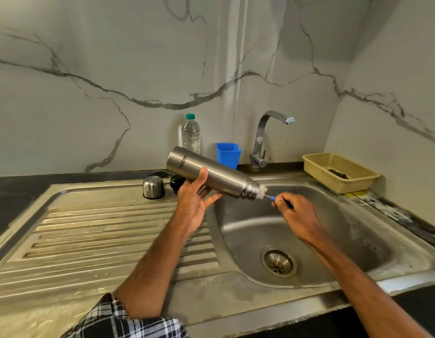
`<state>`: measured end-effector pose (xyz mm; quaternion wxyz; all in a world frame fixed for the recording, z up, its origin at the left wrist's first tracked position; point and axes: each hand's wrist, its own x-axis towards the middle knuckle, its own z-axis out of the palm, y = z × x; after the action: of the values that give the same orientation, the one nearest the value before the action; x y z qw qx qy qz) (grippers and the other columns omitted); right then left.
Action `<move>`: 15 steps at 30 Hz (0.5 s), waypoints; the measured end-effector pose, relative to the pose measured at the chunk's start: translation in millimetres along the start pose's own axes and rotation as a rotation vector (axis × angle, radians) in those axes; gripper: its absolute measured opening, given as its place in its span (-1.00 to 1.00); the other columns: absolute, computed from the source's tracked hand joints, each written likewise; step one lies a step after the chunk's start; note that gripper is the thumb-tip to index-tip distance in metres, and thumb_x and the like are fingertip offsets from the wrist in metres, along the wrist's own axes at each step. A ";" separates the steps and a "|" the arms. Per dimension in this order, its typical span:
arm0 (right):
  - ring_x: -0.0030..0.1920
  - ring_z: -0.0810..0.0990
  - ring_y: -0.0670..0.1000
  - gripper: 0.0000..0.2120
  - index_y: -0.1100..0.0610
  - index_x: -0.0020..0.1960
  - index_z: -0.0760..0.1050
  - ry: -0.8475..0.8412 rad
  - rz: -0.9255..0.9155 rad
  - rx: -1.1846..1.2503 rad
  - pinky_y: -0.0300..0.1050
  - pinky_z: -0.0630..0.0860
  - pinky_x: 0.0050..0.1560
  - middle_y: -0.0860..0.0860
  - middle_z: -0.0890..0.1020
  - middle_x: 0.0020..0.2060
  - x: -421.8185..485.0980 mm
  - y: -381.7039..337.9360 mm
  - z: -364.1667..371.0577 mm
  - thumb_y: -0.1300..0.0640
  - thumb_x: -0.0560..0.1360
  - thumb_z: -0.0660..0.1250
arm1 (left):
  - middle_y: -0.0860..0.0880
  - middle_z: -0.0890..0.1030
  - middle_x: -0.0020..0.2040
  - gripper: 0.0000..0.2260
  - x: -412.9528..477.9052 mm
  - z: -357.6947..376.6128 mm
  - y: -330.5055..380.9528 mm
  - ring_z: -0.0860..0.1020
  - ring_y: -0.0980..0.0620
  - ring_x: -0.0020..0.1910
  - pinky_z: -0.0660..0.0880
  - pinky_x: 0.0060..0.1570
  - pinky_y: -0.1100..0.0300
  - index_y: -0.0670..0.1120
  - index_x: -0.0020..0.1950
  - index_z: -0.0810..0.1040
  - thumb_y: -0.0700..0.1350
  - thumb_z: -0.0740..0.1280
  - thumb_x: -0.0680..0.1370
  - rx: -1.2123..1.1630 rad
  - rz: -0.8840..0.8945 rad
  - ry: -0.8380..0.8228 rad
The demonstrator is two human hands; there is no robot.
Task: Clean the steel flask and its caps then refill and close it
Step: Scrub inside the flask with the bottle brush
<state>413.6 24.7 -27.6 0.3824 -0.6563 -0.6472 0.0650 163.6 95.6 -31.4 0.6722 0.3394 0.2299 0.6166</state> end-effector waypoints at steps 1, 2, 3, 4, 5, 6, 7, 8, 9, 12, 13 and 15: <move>-0.25 0.54 -0.16 -0.74 -0.15 -0.17 0.54 0.009 -0.003 0.017 0.07 0.48 0.09 -0.16 0.62 -0.29 -1.4 -4.8 4.3 0.12 0.64 0.25 | -0.17 0.65 0.27 -0.04 -0.3 1.5 0.2 0.62 -0.13 0.26 0.65 0.00 -0.09 -0.12 0.42 0.48 0.13 0.72 0.11 0.005 -0.002 -0.012; -0.24 0.54 -0.17 -0.74 -0.15 -0.17 0.54 0.014 0.000 0.028 0.09 0.45 0.13 -0.17 0.62 -0.29 -3.0 -8.7 7.0 0.12 0.64 0.25 | -0.17 0.64 0.28 -0.05 -0.8 1.9 0.4 0.62 -0.14 0.27 0.65 -0.01 -0.08 -0.13 0.42 0.48 0.13 0.72 0.11 0.011 0.000 -0.021; -0.21 0.54 -0.18 -0.74 -0.14 -0.17 0.55 0.023 0.006 0.033 0.12 0.43 0.20 -0.19 0.62 -0.28 -3.7 -9.7 7.3 0.12 0.64 0.26 | -0.17 0.64 0.28 -0.06 -1.2 1.5 0.9 0.62 -0.14 0.27 0.65 -0.01 -0.08 -0.13 0.42 0.48 0.13 0.71 0.13 0.018 0.007 -0.025; -0.17 0.55 -0.19 -0.73 -0.15 -0.17 0.55 0.031 0.014 0.039 0.15 0.40 0.26 -0.23 0.62 -0.27 -4.4 -9.1 4.7 0.12 0.64 0.26 | -0.17 0.64 0.28 -0.07 -1.2 -0.1 1.5 0.62 -0.14 0.27 0.65 0.00 -0.09 -0.13 0.42 0.48 0.13 0.71 0.13 0.020 0.015 -0.020; -0.13 0.55 -0.20 -0.72 -0.17 -0.19 0.54 0.038 0.024 0.041 0.17 0.37 0.30 -0.26 0.61 -0.26 -3.5 -5.0 0.7 0.12 0.63 0.27 | -0.18 0.64 0.28 -0.08 -1.3 -1.8 2.4 0.62 -0.15 0.27 0.65 -0.01 -0.09 -0.13 0.41 0.48 0.12 0.71 0.13 0.014 0.021 -0.007; -0.09 0.55 -0.19 -0.70 -0.19 -0.21 0.52 0.046 0.030 0.044 0.19 0.35 0.32 -0.28 0.60 -0.25 -3.1 -0.5 -4.2 0.12 0.63 0.28 | -0.18 0.64 0.27 -0.08 -1.3 -3.6 3.1 0.63 -0.15 0.26 0.65 -0.02 -0.08 -0.12 0.41 0.48 0.12 0.71 0.13 0.001 0.024 0.012; -0.04 0.56 -0.17 -0.69 -0.21 -0.21 0.51 0.058 0.031 0.045 0.19 0.34 0.34 -0.29 0.59 -0.23 -2.7 3.9 -7.4 0.12 0.62 0.28 | -0.19 0.64 0.27 -0.11 -1.2 -5.0 3.5 0.63 -0.15 0.25 0.65 -0.03 -0.07 -0.13 0.41 0.48 0.10 0.70 0.16 -0.015 0.023 0.032; -0.01 0.57 -0.13 -0.70 -0.22 -0.21 0.50 0.066 0.025 0.046 0.17 0.32 0.36 -0.28 0.59 -0.22 -2.9 5.2 -8.6 0.12 0.62 0.29 | -0.20 0.64 0.27 -0.16 -1.4 -5.0 3.4 0.62 -0.16 0.26 0.66 -0.05 -0.06 -0.13 0.41 0.47 0.07 0.67 0.21 -0.026 0.019 0.049; 0.01 0.56 -0.10 -0.71 -0.21 -0.20 0.51 0.071 0.014 0.051 0.12 0.29 0.37 -0.26 0.60 -0.21 -3.3 4.1 -7.2 0.12 0.62 0.29 | -0.20 0.63 0.28 -0.24 -2.3 -3.2 3.0 0.62 -0.16 0.26 0.66 -0.05 -0.05 -0.14 0.42 0.46 0.03 0.61 0.28 -0.030 0.013 0.060; -0.01 0.50 -0.12 -0.85 -0.11 -0.07 0.58 0.068 -0.027 0.072 0.09 0.28 0.33 -0.19 0.59 -0.18 -5.6 -10.7 2.1 0.09 0.61 0.31 | -0.21 0.63 0.28 -0.36 -3.8 6.4 0.3 0.65 -0.13 0.22 0.66 -0.04 -0.06 -0.15 0.43 0.46 -0.02 0.50 0.38 -0.011 -0.016 0.051; -0.03 0.47 -0.13 -0.90 -0.06 -0.02 0.60 0.069 -0.047 0.064 0.11 0.30 0.31 -0.20 0.58 -0.18 -5.7 -14.2 3.2 0.09 0.61 0.32 | -0.21 0.64 0.27 -0.38 -4.4 8.8 -0.7 0.65 -0.13 0.22 0.66 -0.03 -0.07 -0.16 0.42 0.46 -0.03 0.49 0.40 -0.006 -0.022 0.046; -0.02 0.50 -0.10 -0.91 -0.03 0.03 0.63 0.093 -0.093 0.052 0.18 0.35 0.29 -0.26 0.55 -0.18 -3.5 -12.9 0.0 0.08 0.59 0.36 | -0.22 0.63 0.28 -0.40 -4.8 9.8 -1.8 0.64 -0.15 0.23 0.66 -0.01 -0.09 -0.18 0.42 0.46 -0.05 0.48 0.42 -0.001 -0.022 0.050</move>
<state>402.8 19.9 -21.5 0.4315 -0.6176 -0.6568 0.0332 171.3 89.2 -26.8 0.6732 0.3208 0.2501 0.6175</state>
